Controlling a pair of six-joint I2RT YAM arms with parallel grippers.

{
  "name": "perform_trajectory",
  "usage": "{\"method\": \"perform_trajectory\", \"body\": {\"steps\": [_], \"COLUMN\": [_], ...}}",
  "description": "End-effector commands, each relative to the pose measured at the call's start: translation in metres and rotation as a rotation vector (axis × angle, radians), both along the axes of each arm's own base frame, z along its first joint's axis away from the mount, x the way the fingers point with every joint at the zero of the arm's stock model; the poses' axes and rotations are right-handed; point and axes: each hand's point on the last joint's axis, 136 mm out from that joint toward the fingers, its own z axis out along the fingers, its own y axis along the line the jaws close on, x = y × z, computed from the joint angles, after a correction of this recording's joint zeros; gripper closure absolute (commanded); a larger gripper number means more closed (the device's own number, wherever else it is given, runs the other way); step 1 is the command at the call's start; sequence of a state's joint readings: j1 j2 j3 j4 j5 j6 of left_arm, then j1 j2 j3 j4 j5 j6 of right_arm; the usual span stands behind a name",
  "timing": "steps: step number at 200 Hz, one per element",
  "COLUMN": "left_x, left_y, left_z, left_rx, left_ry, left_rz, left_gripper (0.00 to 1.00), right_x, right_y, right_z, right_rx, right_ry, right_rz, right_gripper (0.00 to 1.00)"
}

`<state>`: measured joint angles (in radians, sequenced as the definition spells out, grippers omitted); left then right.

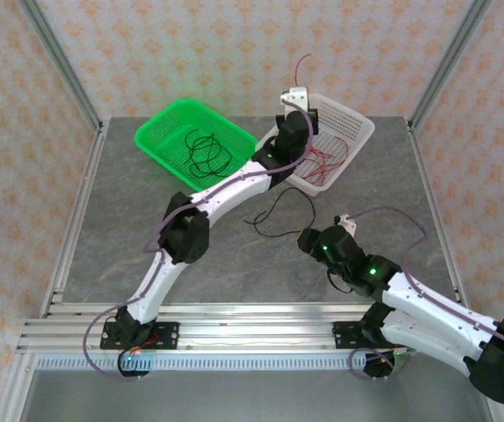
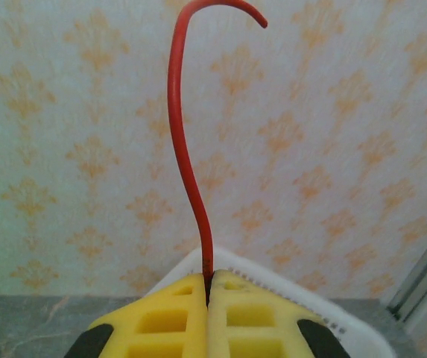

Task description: Untangle the cables

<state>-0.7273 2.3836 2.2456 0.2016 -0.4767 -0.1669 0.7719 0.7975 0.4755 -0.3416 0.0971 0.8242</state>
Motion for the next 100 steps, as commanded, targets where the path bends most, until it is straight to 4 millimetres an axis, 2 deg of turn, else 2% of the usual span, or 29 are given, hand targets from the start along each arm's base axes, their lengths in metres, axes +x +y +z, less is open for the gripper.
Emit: {"method": "perform_trajectory", "body": {"steps": [1,19,51,76,100], "left_x": [0.014,0.020,0.016,0.016,0.016], "left_y": [-0.003,-0.018,-0.040,-0.033,-0.024], "left_z": [-0.001,-0.043,-0.118,-0.163,-0.185], "left_rx": [-0.009,0.060,0.193,0.265,0.307], "left_ry": [0.011,0.104,0.276,0.391,0.460], "left_rz": [-0.021,-0.092,-0.271,-0.322,-0.346], "left_gripper": [1.00,1.00,1.00,1.00,1.00], "right_x": [-0.005,-0.005,-0.004,-0.004,-0.004], "right_y": [-0.009,-0.010,-0.009,-0.008,-0.008], "right_z": [-0.007,-0.007,-0.007,-0.007,-0.008], "right_rx": [-0.013,-0.009,-0.007,-0.007,-0.004], "right_ry": [0.013,0.007,0.003,0.007,0.009], "right_rz": [-0.028,-0.035,-0.035,-0.033,-0.035], "right_gripper": [0.27,0.27,0.26,0.26,0.26]}}
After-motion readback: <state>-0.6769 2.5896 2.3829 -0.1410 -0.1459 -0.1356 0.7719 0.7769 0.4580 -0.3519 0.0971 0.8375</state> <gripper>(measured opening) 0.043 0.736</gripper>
